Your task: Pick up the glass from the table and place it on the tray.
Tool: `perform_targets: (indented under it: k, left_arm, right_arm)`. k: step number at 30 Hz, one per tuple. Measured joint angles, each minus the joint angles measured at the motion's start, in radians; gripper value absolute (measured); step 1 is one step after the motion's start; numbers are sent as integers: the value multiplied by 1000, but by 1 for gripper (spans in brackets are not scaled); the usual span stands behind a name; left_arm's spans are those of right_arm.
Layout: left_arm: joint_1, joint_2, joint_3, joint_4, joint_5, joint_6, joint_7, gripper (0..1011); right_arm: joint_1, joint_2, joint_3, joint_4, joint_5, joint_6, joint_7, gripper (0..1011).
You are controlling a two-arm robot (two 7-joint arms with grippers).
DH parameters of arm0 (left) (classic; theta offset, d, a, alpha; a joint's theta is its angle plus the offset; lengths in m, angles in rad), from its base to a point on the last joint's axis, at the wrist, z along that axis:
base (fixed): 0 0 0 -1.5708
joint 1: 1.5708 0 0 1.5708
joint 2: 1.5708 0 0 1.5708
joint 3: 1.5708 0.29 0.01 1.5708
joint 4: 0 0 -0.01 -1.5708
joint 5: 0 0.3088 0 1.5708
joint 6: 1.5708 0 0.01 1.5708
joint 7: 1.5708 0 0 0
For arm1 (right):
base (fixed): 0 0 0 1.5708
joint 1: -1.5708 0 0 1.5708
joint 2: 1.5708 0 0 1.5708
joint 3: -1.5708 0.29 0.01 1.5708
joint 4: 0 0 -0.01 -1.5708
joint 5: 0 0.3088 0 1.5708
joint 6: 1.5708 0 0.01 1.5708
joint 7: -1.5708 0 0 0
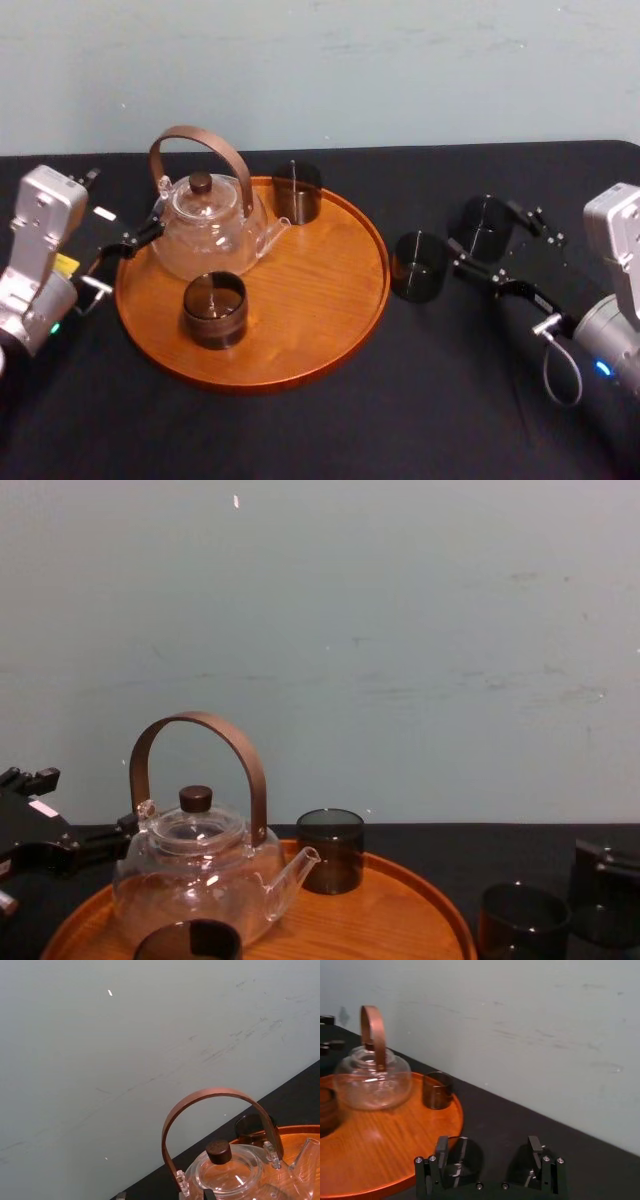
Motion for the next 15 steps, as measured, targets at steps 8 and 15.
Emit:
perform_targets:
  k: [8, 15]
  left_arm:
    - [0, 0, 0, 0, 0, 0, 0, 1001]
    - [0, 0, 0, 0, 0, 0, 0, 1001]
  right_arm:
    - [-24, -23, -8, -6, 14, 33, 39, 1002]
    - [-19, -52, -20, 24, 6, 60, 62, 1002]
